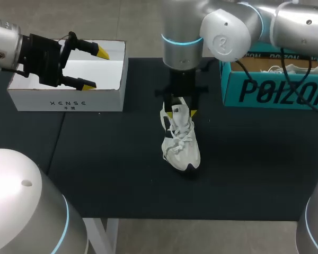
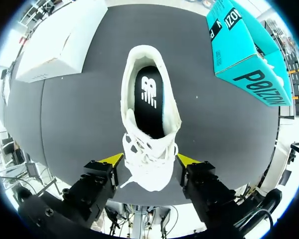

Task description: Take the shoe out of the shoebox, open the shoe tongue, remove and reinsert the insole, then place the shoe into the shoebox

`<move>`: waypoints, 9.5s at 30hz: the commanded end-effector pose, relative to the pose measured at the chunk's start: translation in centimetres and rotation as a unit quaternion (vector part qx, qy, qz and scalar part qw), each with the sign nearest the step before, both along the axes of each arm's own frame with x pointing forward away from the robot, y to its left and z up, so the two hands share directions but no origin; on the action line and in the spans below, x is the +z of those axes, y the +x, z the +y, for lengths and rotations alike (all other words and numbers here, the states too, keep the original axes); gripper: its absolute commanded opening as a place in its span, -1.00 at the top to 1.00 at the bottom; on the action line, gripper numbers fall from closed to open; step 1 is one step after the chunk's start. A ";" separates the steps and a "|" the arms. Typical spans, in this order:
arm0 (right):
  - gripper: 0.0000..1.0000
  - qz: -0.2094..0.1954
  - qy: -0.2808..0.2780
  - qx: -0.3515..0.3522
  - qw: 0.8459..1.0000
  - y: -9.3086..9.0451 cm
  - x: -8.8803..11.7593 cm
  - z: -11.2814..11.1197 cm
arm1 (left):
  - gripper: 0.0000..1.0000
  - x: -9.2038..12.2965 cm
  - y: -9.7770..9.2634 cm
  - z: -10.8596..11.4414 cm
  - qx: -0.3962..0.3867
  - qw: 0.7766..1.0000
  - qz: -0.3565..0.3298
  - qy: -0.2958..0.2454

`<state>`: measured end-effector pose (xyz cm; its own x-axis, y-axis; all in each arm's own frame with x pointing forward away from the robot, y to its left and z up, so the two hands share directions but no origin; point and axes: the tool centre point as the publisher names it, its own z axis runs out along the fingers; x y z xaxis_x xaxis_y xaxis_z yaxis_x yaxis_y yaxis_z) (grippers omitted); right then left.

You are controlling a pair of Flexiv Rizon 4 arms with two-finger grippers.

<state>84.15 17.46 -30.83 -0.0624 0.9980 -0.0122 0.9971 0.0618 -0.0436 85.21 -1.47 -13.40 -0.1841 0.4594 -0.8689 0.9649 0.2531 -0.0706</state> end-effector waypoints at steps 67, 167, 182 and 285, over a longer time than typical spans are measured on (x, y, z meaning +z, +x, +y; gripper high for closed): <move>0.48 -0.059 0.061 0.587 0.805 10.7 1.3 0.0 | -1.00 0.0 0.1 -0.1 -0.001 1.000 0.000 0.000; 1.00 -0.191 -0.079 0.406 0.890 22.3 13.4 -5.9 | -1.00 0.0 0.1 -0.1 -0.001 1.000 0.000 0.000; 1.00 -0.171 -0.131 0.167 0.962 29.2 16.2 -16.3 | -1.00 0.0 0.1 -0.1 -0.001 1.000 0.000 0.000; 1.00 -0.075 -0.206 -0.197 0.956 33.6 -0.8 -50.6 | -1.00 0.0 0.1 -0.1 -0.001 1.000 0.000 0.000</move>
<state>115.86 -32.93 -30.40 0.3535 0.8545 -0.3805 0.9334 -0.2954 0.2038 85.21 -1.47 -13.40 -0.1841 0.4594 -0.8689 0.9649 0.2531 -0.0706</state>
